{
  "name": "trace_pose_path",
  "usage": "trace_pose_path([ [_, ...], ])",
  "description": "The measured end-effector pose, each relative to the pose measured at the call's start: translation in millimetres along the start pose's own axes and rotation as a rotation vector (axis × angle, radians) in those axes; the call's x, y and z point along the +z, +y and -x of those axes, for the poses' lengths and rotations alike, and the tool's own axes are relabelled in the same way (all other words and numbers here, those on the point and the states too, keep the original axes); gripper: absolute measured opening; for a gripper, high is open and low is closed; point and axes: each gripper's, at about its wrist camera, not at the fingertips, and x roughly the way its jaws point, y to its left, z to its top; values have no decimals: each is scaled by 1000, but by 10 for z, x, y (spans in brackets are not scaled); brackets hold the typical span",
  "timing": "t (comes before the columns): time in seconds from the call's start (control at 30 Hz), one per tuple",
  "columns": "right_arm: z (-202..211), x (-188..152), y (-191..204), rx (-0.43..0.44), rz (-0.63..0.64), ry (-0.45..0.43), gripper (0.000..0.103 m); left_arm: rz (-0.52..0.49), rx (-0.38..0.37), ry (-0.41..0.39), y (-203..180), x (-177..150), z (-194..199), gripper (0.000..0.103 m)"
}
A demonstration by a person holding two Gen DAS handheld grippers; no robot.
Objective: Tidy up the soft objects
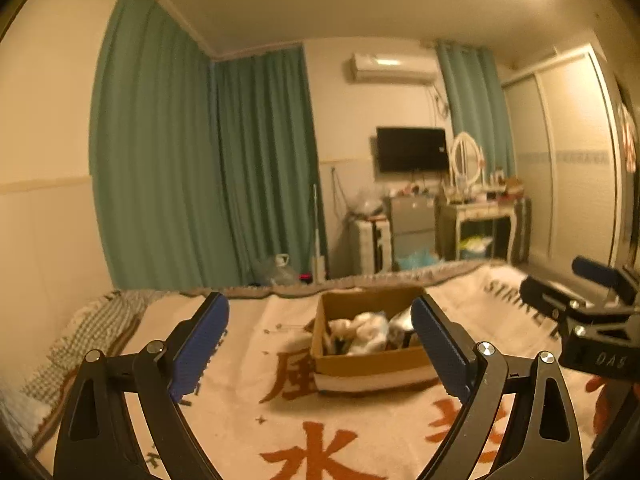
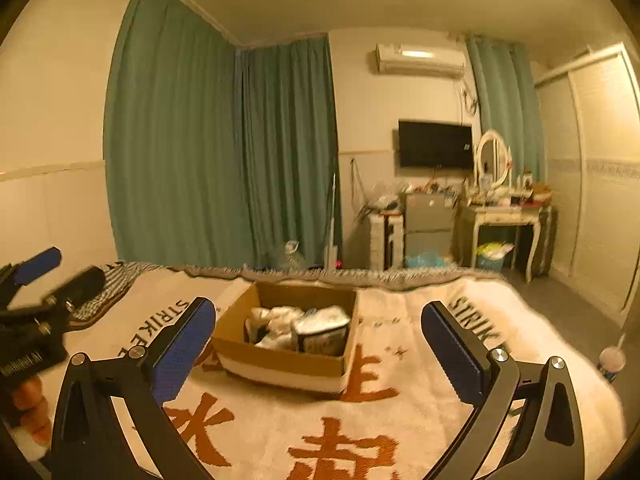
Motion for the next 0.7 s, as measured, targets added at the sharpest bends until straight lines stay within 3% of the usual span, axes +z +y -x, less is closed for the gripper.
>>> trace_pose_path([
  [0.13,-108,-83,-69,-1,-11,9,103,-20,-34,-1,-66,-94,18,94],
  [0.7,-107,-139,-114,3,-20,30,103,16,-39,79,-18,-197,-71,94],
])
